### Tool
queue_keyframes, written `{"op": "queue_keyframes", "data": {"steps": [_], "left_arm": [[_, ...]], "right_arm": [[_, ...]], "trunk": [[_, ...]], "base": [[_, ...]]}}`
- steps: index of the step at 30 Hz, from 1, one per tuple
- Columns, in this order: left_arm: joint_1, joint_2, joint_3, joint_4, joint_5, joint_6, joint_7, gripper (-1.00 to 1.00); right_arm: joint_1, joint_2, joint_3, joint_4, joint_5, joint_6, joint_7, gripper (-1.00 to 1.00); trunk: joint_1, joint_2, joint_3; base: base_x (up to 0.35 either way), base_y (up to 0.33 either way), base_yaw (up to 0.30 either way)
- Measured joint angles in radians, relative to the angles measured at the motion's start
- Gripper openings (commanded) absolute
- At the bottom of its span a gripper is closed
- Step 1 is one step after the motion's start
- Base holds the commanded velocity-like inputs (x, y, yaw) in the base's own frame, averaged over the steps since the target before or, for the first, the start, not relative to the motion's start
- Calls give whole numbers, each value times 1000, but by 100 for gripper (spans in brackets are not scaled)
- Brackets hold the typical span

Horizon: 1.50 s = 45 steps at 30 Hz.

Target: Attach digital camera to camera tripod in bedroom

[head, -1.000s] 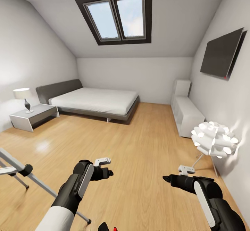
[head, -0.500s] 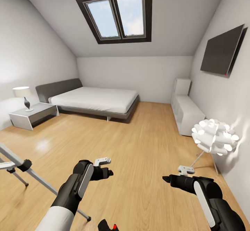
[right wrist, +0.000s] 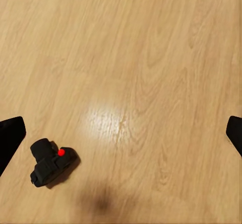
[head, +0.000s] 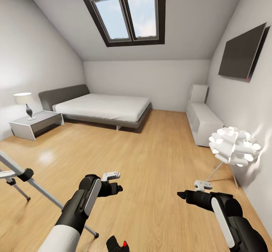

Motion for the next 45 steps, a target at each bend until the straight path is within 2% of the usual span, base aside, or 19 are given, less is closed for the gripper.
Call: {"op": "queue_keyframes", "data": {"steps": [6,11,18,21,24,31,45], "left_arm": [[0,0,0,3,0,0,0,100],[0,1,0,6,-3,0,1,100],[0,4,1,12,-11,-1,9,100],[0,15,1,14,-16,-1,18,100],[0,39,0,18,-19,-1,34,100],[0,78,0,27,-11,0,59,100],[0,86,-1,27,0,2,59,100]], "right_arm": [[0,0,1,-2,0,-2,0,100],[0,1,7,-53,7,-12,0,100],[0,-2,6,-68,11,-6,2,100],[0,-3,5,-69,8,-4,2,100],[0,-5,5,-70,5,-3,2,100],[0,-7,5,-71,0,-1,2,100],[0,-4,5,-70,-2,0,3,100]], "trunk": [[23,-42,-19],[42,-77,-34],[69,-126,-56],[81,-147,-66],[92,-168,-75],[119,-217,-97],[173,-315,-141]], "base": [[0,0,0],[0,0,0],[0,0,0],[0,0,0],[0,0,0],[0,0,0],[0,0,0]]}}
